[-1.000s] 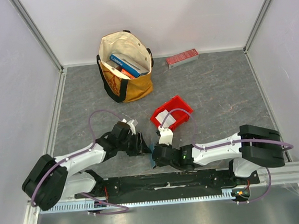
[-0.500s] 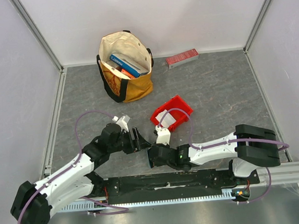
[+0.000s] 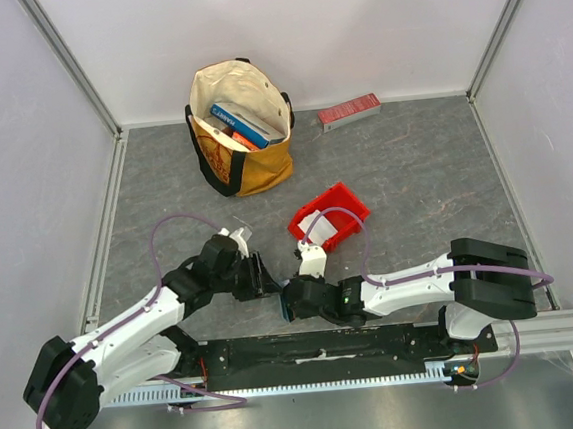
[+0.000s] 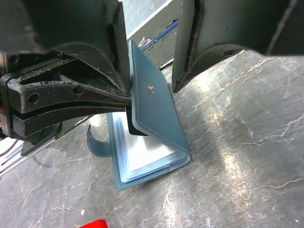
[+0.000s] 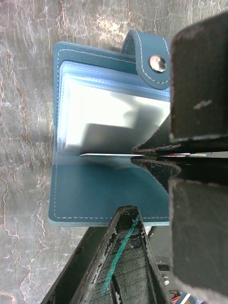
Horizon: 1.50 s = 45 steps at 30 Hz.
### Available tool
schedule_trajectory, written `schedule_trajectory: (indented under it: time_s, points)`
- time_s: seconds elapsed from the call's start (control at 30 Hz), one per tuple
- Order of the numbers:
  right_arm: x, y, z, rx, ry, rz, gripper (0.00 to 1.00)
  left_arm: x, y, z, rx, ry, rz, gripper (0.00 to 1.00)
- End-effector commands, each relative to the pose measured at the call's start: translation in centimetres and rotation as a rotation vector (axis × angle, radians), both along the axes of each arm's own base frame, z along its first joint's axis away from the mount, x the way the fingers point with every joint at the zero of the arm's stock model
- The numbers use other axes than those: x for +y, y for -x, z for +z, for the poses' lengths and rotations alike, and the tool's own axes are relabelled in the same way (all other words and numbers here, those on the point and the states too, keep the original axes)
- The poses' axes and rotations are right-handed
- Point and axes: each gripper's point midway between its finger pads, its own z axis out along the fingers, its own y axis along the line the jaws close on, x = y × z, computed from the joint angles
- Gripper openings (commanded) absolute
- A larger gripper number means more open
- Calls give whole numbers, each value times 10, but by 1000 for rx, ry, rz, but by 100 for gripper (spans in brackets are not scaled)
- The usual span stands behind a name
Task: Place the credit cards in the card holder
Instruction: Open the card holder at the center of the board.
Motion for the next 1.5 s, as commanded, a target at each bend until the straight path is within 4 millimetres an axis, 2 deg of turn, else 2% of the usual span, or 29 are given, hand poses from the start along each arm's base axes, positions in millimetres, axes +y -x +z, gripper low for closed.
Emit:
schedule_trajectory:
  time_s: [0.0, 0.5, 0.57, 0.7, 0.8, 0.9, 0.93, 1.03, 1.2, 1.47]
  points:
    - [-9, -3, -11, -6, 59, -24, 0, -3, 7, 11, -17, 7, -79, 41]
    - [-9, -2, -13, 3, 61, -33, 0, 3, 22, 4, 11, -14, -127, 27]
    - [-9, -2, -13, 6, 62, -32, 0, 4, 21, 3, 8, -19, -120, 17]
    - [-9, -2, -11, 5, 57, -31, 0, 5, 20, 2, 5, -24, -115, 4]
    - [-5, -4, 3, -20, 30, -15, 0, 6, 18, 0, 0, -32, -101, 2]
    - [-8, -10, 33, -72, -33, -19, 0, 8, 15, 0, -10, -35, -71, 2]
    - [-12, -13, 48, -90, -67, -26, 0, 9, 14, 0, -13, -38, -64, 2]
    - [-32, -20, 61, -118, -83, -65, 0, 11, 12, -1, -20, -49, -51, 2]
    - [-62, -28, 52, -103, -53, -102, 0, 9, 11, -1, -22, -48, -62, 2]
    - [-68, -28, 34, -82, -2, -82, 0, 6, 9, -2, -32, -44, -85, 2]
